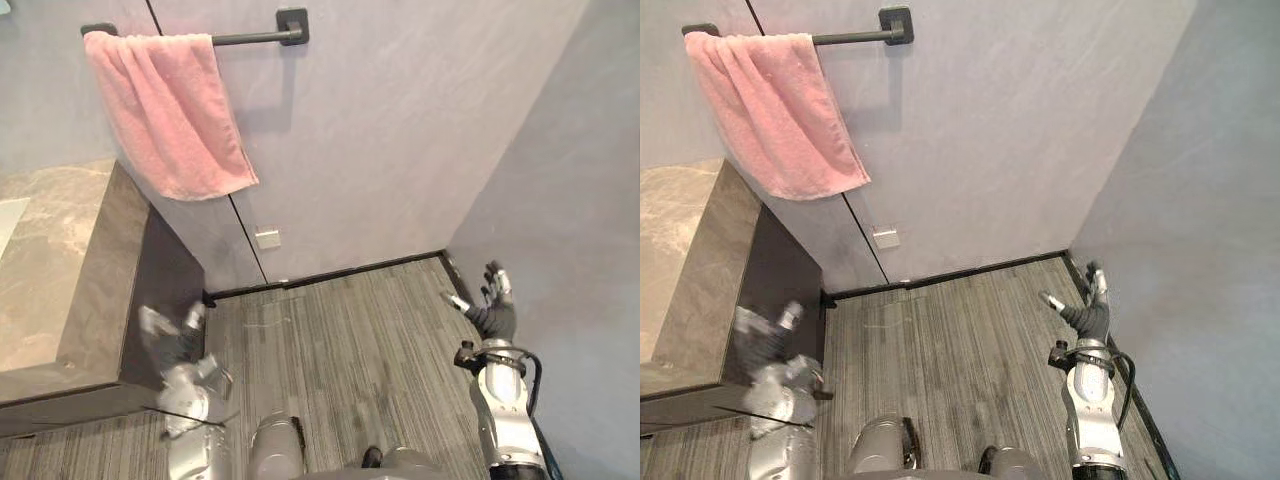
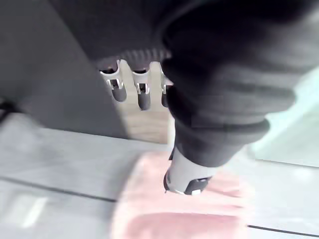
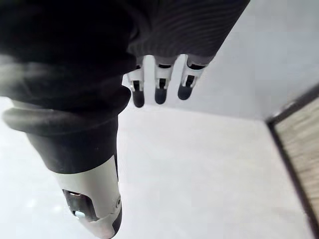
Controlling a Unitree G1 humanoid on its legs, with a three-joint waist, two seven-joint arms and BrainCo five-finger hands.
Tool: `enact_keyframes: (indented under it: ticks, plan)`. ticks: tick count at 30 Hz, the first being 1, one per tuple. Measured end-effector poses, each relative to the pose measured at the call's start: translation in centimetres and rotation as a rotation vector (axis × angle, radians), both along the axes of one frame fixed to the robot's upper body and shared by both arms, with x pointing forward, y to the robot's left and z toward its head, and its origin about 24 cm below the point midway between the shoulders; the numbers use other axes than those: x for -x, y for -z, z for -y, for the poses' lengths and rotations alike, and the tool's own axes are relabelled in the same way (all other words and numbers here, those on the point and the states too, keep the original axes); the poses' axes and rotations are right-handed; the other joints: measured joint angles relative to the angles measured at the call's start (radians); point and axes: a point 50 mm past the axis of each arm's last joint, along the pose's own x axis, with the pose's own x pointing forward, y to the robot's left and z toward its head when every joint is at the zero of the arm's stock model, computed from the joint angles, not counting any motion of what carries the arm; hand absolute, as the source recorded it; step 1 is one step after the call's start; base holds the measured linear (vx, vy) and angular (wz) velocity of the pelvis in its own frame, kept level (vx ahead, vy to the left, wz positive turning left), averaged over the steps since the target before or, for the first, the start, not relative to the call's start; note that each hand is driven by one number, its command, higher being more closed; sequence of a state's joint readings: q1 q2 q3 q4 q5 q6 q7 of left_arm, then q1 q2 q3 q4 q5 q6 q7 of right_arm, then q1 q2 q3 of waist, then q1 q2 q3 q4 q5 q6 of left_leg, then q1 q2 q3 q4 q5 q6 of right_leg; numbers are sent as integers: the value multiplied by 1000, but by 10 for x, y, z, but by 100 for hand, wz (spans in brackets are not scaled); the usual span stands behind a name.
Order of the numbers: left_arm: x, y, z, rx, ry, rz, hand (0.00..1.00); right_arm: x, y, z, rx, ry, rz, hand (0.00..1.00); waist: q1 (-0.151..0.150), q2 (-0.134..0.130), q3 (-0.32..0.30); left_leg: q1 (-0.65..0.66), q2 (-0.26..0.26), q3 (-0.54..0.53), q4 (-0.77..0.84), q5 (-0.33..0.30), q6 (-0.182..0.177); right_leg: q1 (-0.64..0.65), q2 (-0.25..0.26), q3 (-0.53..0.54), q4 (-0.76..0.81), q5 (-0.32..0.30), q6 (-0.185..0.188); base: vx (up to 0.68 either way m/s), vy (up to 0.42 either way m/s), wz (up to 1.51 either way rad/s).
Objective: Organize washtable
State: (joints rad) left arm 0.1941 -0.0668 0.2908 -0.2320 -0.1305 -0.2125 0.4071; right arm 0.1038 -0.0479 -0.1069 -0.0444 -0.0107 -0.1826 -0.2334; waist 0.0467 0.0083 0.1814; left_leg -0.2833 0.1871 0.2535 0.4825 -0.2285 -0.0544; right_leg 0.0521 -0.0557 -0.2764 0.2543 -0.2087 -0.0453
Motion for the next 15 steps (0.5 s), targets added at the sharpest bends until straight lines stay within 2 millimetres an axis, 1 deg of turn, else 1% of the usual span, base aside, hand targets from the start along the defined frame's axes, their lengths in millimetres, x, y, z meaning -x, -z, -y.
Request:
enact_keyframes:
  ticks: [1, 2, 3, 4, 5, 6, 8, 9, 10, 11, 12, 13, 14, 15]
  plan:
    - [1, -12, 0, -47, -16, 36, 0, 0, -5, -2, 3, -11, 25, 0, 1, 0, 0, 2, -5, -2, -39, 13, -9, 11, -4, -2, 0, -7, 11, 354, 52, 17]
    - [3, -29, 2, -111, -32, 87, 0, -1, -12, -6, 7, -26, 60, 0, 2, 1, -1, 6, -17, -6, -99, 60, -2, 32, -16, -9, 0, -22, 36, 274, 101, 25]
    - [3, -46, 5, -194, -55, 135, 0, -5, -21, -10, 13, -47, 99, 0, 3, 10, -5, 15, -29, -10, -179, 155, 15, 62, -25, -18, 0, -39, 63, 407, 212, 28]
    - [3, -62, 6, -268, -91, 176, 0, -12, -27, -15, 9, -69, 131, 0, 15, 2, -10, 36, -57, -11, -196, 244, 53, 89, -49, -16, 1, -58, 92, 405, 227, 26]
    - [3, -68, 7, -289, -107, 196, 0, -14, -30, -18, 3, -77, 145, 0, 20, -7, -17, 39, -73, -11, -204, 245, 54, 92, -63, -17, 0, -58, 96, 428, 234, 45]
    - [4, -89, 8, -342, -175, 270, 0, -24, -44, -26, 2, -116, 210, 0, 24, -20, -22, 41, -109, -19, -193, 228, 80, 107, -89, -18, -17, -54, 104, 287, 148, 47]
    - [6, -105, 8, -389, -248, 325, 0, -35, -60, -37, 7, -169, 271, 0, 29, -24, -22, 38, -136, -21, -169, 207, 109, 134, -106, -18, -40, -38, 129, 293, 176, 49]
    - [11, -115, 8, -425, -305, 361, 0, -41, -71, -43, 10, -196, 312, 0, 31, -24, -22, 50, -162, -35, -149, 176, 117, 158, -124, -17, -24, -31, 144, 293, 193, 50]
    - [14, -121, 10, -446, -336, 389, 0, -44, -73, -45, 10, -202, 320, 0, 37, -21, -23, 82, -179, -45, -157, 141, 115, 143, -146, -13, 77, -38, 155, 235, 159, 46]
    - [15, -123, 11, -458, -351, 394, 0, -44, -71, -46, 9, -201, 312, 0, 42, -23, -24, 99, -190, -51, -162, 133, 119, 120, -162, -7, 158, -41, 160, 229, 152, 31]
    - [16, -126, 11, -484, -380, 395, 0, -46, -64, -47, 10, -202, 281, 0, 45, -36, -28, 146, -217, -57, -187, 96, 114, 40, -213, 18, 380, -18, 188, 242, 136, 26]
    - [19, -129, 11, -502, -412, 396, 0, -48, -58, -51, 4, -211, 251, 0, 46, -51, -36, 185, -241, -63, -209, 82, 123, -42, -248, 68, 566, -2, 189, 248, 117, 24]
    - [19, -130, 11, -506, -424, 399, 0, -48, -55, -54, 3, -216, 239, 0, 43, -52, -40, 200, -243, -64, -214, 79, 127, -75, -246, 85, 620, -12, 191, 259, 87, 22]
    - [21, -131, 12, -516, -444, 401, 0, -49, -52, -57, -4, -224, 225, 0, 41, -47, -43, 226, -242, -73, -232, 82, 135, -112, -239, 86, 640, -29, 177, 250, 65, 21]
